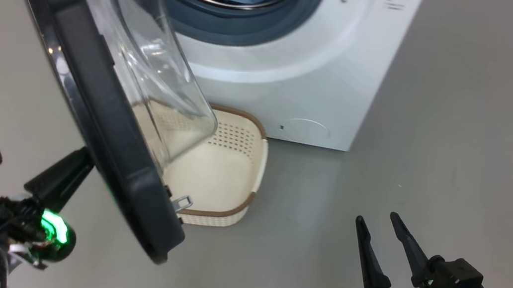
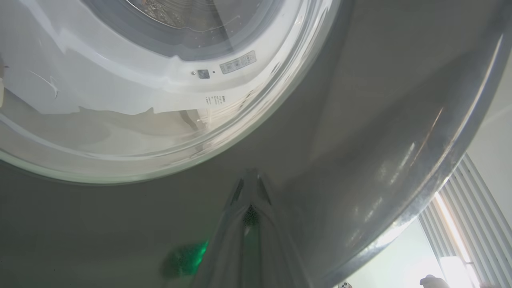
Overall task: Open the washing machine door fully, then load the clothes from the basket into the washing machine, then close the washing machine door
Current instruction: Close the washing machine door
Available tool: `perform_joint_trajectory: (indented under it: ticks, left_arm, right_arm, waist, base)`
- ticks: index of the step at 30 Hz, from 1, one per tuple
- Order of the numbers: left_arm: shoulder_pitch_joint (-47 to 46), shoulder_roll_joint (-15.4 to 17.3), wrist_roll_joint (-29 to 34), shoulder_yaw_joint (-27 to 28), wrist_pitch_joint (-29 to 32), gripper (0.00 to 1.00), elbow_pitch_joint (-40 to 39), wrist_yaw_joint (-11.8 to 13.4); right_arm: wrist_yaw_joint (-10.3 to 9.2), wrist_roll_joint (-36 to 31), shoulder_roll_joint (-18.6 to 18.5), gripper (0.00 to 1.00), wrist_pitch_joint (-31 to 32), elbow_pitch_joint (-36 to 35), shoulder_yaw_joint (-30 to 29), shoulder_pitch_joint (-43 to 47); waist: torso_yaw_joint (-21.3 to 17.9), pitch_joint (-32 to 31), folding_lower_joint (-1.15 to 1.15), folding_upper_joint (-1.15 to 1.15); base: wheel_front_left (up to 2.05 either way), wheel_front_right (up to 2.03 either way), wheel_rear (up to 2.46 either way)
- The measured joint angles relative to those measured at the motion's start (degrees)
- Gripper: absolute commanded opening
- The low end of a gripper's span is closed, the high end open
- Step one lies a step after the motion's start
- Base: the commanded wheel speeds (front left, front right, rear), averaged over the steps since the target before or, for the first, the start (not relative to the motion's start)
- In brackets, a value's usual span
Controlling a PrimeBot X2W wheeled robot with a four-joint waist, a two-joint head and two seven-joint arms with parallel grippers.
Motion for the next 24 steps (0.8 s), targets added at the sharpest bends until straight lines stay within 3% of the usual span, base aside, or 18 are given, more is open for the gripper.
perform_joint_trajectory:
  ticks: [14,24]
  left_arm:
    - [-6.22,-0.22,-2.36,-6.86,-6.65,0.00,2.25,-1.58]
    - [-10.95,-0.36,-1.26,-7.92,-10.17,0.00,4.99,-2.46]
  right_arm:
    - [0.01,0.00,0.24,1.00,0.00,-0.20,-0.02,-0.81]
    - [0.01,0.68,0.37,1.00,0.00,-0.97,-0.02,-1.64]
  waist:
    - [-7.61,2.64,0.00,0.00]
    - [-11.29,5.06,0.00,0.00]
  base:
    - [0.00,0.00,0.00]
    - [0.00,0.00,0.00]
